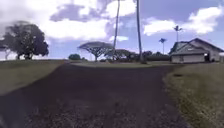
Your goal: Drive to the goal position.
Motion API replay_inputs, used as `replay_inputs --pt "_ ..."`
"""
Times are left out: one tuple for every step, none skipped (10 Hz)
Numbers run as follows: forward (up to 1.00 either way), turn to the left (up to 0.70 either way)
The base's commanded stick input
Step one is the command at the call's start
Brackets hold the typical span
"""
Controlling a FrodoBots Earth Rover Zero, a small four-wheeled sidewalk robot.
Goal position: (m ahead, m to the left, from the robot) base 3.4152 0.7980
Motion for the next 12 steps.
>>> replay_inputs --pt "0.5 0.5" --pt "0.5 0.5" --pt "0.5 0.5" --pt "0.5 0.5" --pt "0.5 0.5" --pt "0.5 0.5" --pt "0.5 0.39" --pt "0.5 0.18" --pt "0.5 0.0" --pt "0.5 0.0" --pt "0.5 0.0" --pt "0.5 0.0"
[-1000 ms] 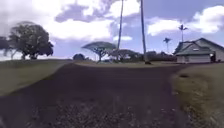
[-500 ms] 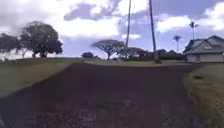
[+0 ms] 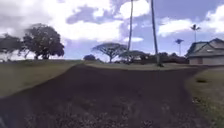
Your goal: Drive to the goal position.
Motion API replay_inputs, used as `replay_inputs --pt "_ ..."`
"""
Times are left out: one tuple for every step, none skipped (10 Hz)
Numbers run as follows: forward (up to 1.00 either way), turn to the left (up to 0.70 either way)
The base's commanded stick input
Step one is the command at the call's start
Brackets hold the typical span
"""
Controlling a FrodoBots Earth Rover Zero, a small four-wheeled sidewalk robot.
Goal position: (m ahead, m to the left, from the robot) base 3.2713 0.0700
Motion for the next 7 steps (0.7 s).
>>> replay_inputs --pt "0.5 0.0" --pt "0.5 0.0" --pt "0.5 0.0" --pt "0.5 0.0" --pt "0.5 0.12" --pt "0.5 0.4" --pt "0.5 0.5"
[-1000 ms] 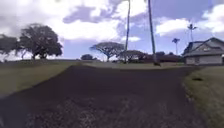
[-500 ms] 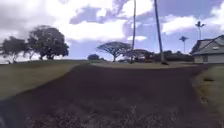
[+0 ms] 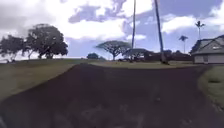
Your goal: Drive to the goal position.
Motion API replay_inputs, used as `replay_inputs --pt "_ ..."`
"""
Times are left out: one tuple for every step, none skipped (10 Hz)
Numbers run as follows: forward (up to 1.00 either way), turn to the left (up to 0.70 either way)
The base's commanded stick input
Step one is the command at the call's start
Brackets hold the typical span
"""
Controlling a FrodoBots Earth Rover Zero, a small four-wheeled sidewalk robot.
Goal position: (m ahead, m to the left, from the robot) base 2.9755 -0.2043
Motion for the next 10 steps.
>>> replay_inputs --pt "0.5 0.5" --pt "0.5 0.5" --pt "0.5 0.5" --pt "0.5 0.5" --pt "0.5 0.46" --pt "0.5 0.26" --pt "0.5 0.07" --pt "0.5 0.0" --pt "0.5 0.0" --pt "0.5 0.0"
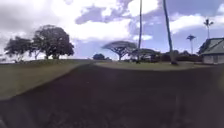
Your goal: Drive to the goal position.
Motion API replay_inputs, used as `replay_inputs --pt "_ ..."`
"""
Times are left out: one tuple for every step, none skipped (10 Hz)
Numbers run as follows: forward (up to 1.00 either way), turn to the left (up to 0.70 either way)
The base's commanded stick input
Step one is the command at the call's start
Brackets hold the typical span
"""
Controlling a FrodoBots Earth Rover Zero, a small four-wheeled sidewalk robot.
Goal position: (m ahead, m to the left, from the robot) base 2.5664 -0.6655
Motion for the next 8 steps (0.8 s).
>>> replay_inputs --pt "0.5 0.0" --pt "0.5 0.0" --pt "0.5 0.0" --pt "0.5 0.0" --pt "0.5 0.0" --pt "0.5 0.0" --pt "0.5 0.0" --pt "0.5 0.0"
